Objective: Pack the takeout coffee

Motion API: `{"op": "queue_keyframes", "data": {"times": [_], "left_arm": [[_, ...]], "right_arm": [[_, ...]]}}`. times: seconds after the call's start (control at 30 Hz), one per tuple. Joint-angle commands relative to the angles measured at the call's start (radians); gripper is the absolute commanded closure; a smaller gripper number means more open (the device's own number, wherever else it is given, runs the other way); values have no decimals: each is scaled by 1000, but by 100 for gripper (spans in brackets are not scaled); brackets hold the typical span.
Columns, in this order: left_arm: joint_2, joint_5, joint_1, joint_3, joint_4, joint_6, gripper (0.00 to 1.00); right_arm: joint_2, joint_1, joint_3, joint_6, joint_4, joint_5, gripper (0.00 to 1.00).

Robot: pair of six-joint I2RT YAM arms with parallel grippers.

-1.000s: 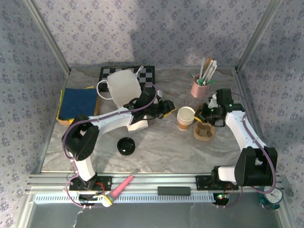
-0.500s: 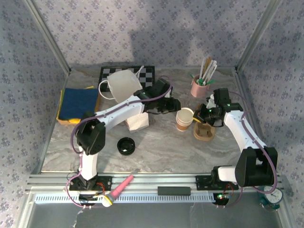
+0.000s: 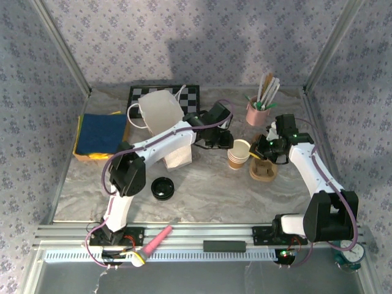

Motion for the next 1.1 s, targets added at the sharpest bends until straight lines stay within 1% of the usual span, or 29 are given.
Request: {"op": "queue_keyframes", "data": {"times": [0.0,0.27,0.37,0.5,0.8,1.0,1.07], "left_arm": [[29,-11,-12,46,-43,26,75],[66,2,-14,70,-61,29,77],[68,-2,-16,102,-61,30,81],[70,-27,-21,127,-79,38,81],[96,-13,-26,138,-104,43,80],[101,-11,-28,136,-104,45,82],[95,-30,-28,136,-108,44,80]], "right_arm": [[-19,2,22,-18,-26,8,92],[-17,3,19,-17,-24,8,93],[-18,4,18,-17,-24,9,93],[-16,4,18,-18,-25,10,92],[-16,4,18,-18,-24,11,93],[-14,5,15,-19,-22,12,93],[-13,5,17,-18,-23,12,93]]}}
